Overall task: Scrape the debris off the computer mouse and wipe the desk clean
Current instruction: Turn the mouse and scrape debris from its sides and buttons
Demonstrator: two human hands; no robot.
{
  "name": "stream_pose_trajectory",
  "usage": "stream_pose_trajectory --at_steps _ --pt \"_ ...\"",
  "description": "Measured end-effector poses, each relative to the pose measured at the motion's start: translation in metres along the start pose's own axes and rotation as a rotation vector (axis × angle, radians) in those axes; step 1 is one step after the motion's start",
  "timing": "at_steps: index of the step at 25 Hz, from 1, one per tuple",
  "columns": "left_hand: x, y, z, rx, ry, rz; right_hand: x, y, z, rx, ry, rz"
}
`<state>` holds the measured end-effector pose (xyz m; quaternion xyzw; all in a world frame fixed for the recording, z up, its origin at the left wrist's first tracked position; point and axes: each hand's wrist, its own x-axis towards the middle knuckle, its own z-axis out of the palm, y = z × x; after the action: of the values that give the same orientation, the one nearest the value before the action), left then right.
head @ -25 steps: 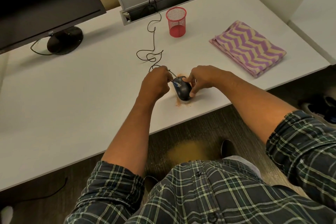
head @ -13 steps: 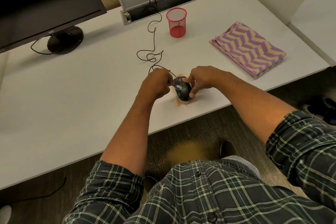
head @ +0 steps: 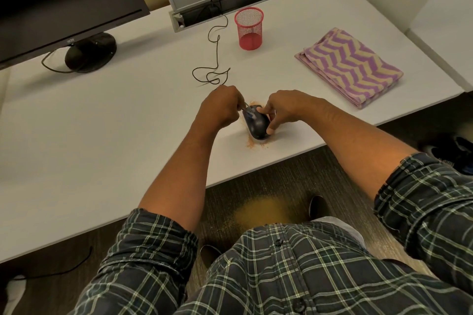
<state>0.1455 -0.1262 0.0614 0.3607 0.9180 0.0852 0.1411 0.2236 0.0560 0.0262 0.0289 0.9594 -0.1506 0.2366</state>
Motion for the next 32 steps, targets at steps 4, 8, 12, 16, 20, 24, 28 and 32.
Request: stream_pose_trajectory --at_steps 4,8,12,16,20,24,28,32 --pt "0.002 0.004 0.003 0.107 -0.034 0.029 0.001 0.002 0.001 -0.004 0.001 -0.003" --pt "0.005 0.001 -0.006 0.146 -0.018 0.05 0.002 0.001 0.001 -0.01 0.001 -0.004" --pt "0.005 0.005 -0.004 0.119 -0.034 0.09 0.003 0.001 0.002 -0.009 0.003 0.002" --pt "0.006 0.0 -0.007 0.03 -0.009 0.071 0.003 0.001 0.001 0.005 -0.004 -0.002" --pt "0.003 0.0 -0.004 0.003 -0.046 0.075 0.002 0.002 0.0 0.009 0.004 -0.007" --pt "0.005 -0.001 -0.006 0.008 -0.016 0.048 0.003 0.002 0.0 0.005 0.0 -0.009" --pt "0.004 -0.002 -0.004 -0.024 -0.073 0.063 0.004 0.001 0.001 0.009 -0.011 -0.005" --pt "0.004 -0.002 -0.004 0.011 -0.04 0.044 0.004 0.0 0.001 0.003 -0.008 0.002"
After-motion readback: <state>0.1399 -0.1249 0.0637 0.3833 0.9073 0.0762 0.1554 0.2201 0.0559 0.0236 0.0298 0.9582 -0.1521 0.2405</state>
